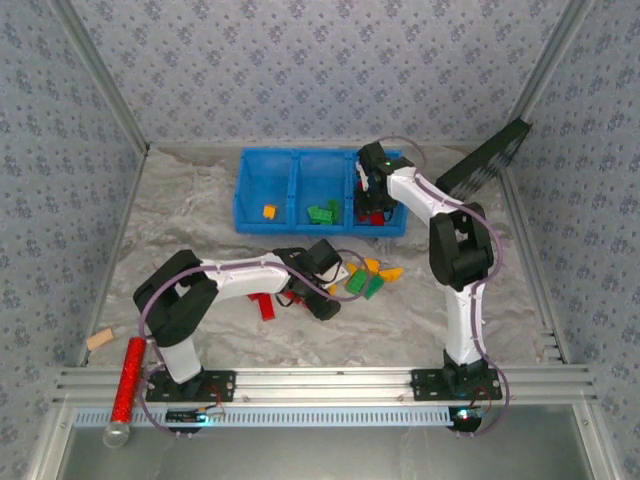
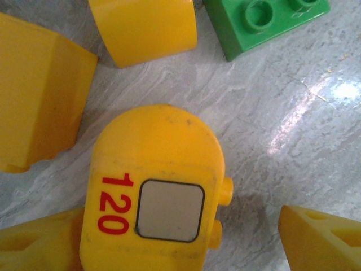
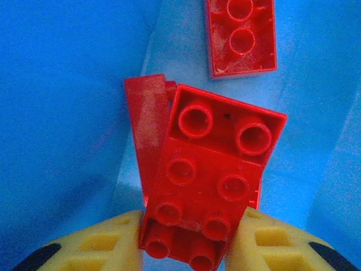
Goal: Sort the legos into containers by color
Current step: Place the lego in the container, then pick up the lego from the center of the table.
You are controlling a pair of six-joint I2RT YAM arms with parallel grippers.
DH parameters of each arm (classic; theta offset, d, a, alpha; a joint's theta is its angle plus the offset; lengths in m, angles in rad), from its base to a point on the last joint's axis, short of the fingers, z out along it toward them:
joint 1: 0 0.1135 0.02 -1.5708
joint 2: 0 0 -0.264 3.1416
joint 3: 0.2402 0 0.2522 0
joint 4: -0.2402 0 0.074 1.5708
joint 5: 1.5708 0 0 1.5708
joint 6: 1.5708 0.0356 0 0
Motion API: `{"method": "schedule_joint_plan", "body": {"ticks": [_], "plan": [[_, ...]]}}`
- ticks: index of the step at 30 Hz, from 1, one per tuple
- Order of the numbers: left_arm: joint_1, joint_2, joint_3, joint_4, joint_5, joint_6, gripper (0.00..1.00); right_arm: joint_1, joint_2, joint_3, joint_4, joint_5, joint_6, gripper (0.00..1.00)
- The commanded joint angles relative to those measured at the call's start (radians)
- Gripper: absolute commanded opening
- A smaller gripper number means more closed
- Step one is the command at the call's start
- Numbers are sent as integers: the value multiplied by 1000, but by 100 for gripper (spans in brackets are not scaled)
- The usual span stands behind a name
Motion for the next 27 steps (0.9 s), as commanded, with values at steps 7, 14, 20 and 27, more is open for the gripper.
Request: {"method": "schedule_joint_plan", "body": {"ticks": [7, 14, 20, 27], "plan": [[-6, 39, 42, 4, 9, -12, 84, -11, 8, 55, -40, -39, -16, 50], [-6, 56, 45, 11, 8, -14, 81, -10, -34, 61, -58, -40, -17, 59], [-6, 89, 63, 14, -1, -25, 69, -10, -107, 54, -75, -44, -15, 59], [-6, 116, 56, 0, -16, -39, 54, -22, -204, 70, -125, -71, -10, 60]]}}
